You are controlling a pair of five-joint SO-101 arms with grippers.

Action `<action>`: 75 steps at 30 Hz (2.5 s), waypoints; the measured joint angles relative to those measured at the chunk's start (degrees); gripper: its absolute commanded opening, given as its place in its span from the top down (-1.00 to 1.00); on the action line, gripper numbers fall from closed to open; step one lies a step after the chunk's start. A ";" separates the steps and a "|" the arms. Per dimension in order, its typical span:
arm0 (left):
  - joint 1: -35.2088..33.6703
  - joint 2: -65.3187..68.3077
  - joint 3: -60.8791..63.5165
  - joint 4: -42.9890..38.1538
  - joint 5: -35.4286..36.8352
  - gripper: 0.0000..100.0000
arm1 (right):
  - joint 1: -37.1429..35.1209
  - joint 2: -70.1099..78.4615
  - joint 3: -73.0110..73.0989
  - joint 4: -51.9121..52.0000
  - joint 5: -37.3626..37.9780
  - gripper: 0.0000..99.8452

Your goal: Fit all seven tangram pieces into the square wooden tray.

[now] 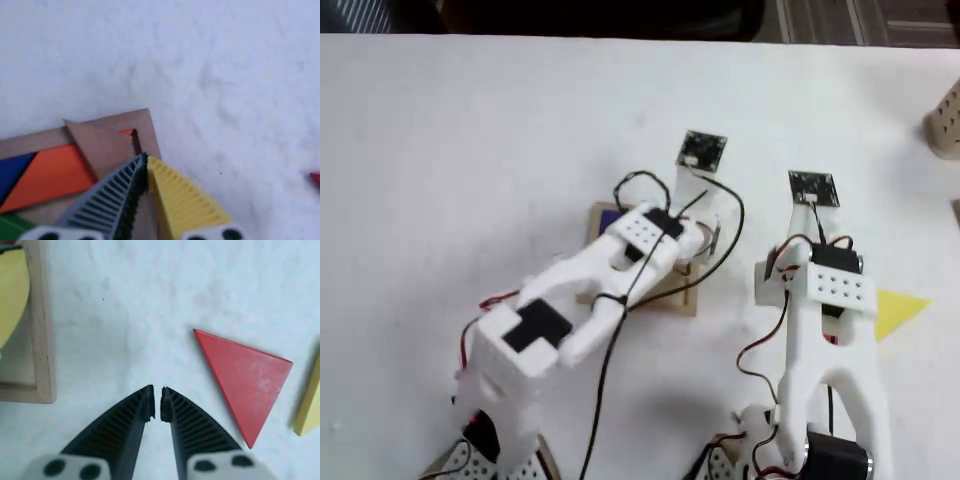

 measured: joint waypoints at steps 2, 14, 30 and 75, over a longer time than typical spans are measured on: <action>0.00 -2.11 3.25 0.00 0.00 0.96 | 0.00 0.00 0.00 -0.18 0.00 0.95; -0.09 -12.13 13.10 -5.27 0.00 0.96 | 0.00 0.00 0.00 -0.18 0.00 0.95; -2.64 -10.81 13.10 -5.36 0.00 0.96 | 0.00 0.00 0.00 -0.18 0.00 0.95; 1.93 -14.24 19.87 -1.14 -2.29 0.96 | 0.00 0.00 0.88 -0.18 1.58 0.95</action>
